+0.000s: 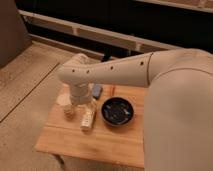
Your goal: Knock the eraser over
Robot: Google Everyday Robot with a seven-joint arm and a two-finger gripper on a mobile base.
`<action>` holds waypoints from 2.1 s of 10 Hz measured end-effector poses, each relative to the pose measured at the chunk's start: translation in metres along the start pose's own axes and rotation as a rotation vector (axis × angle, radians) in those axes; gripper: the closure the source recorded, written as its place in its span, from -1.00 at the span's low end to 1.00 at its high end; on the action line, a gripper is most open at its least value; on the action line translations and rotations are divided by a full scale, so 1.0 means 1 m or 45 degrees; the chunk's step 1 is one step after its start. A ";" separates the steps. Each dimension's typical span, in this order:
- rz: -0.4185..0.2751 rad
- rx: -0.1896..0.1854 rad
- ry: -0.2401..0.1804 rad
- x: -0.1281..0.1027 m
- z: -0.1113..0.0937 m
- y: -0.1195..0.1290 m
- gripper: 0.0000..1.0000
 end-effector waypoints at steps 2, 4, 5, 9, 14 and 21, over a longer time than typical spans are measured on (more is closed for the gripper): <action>0.000 0.000 0.000 0.000 0.000 0.000 -0.30; 0.000 0.000 0.000 0.000 0.000 0.000 -0.30; 0.000 0.000 0.000 0.000 0.000 0.000 -0.30; 0.000 0.000 0.000 0.000 0.000 0.000 -0.30; 0.074 -0.028 -0.052 -0.023 0.005 0.003 -0.30; 0.308 -0.045 -0.125 -0.089 0.027 -0.058 -0.30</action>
